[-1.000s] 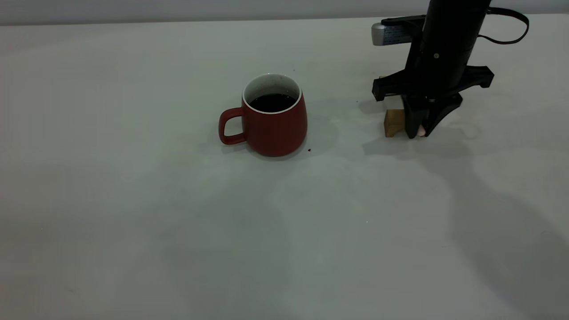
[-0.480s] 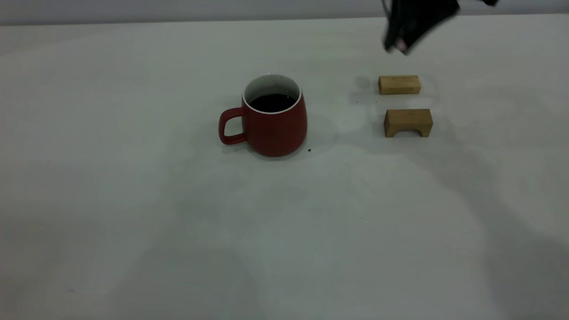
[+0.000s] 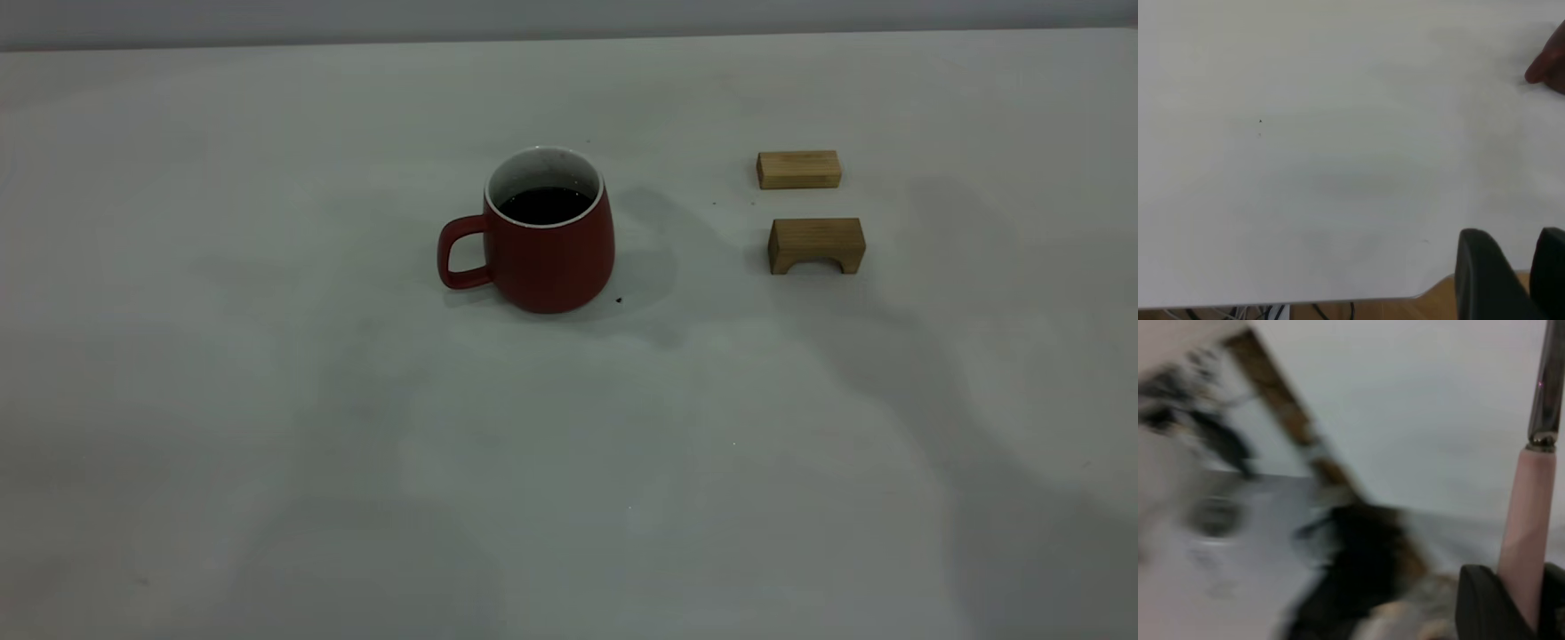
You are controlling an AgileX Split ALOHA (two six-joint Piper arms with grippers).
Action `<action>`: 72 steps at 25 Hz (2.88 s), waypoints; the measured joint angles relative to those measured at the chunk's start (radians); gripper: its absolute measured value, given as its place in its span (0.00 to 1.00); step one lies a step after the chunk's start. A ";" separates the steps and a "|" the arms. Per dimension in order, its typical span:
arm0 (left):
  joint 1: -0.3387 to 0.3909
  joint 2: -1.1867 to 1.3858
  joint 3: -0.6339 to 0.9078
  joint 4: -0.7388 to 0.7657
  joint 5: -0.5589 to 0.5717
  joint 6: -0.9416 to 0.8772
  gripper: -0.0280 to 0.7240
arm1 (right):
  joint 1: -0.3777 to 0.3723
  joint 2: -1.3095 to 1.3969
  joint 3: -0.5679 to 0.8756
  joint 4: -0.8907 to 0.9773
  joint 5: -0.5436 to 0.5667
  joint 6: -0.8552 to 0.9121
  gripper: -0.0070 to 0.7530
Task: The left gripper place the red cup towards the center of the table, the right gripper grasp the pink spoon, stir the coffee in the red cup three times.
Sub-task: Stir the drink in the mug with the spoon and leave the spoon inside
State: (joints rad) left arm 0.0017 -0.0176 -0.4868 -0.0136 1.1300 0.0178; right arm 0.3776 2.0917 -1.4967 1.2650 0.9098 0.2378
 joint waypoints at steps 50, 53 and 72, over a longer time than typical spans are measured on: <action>0.000 -0.001 0.000 0.000 0.000 0.001 0.36 | -0.041 0.389 -0.050 0.412 0.003 0.320 0.21; 0.000 -0.001 0.000 0.000 0.000 0.001 0.36 | -0.062 0.389 -0.050 0.356 0.010 0.422 0.21; 0.000 -0.001 0.000 0.000 0.000 0.000 0.36 | -0.058 0.389 -0.050 0.364 0.021 0.321 0.21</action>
State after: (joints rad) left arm 0.0017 -0.0186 -0.4868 -0.0136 1.1300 0.0178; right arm 0.3192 2.4807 -1.5463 1.6290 0.9310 0.5584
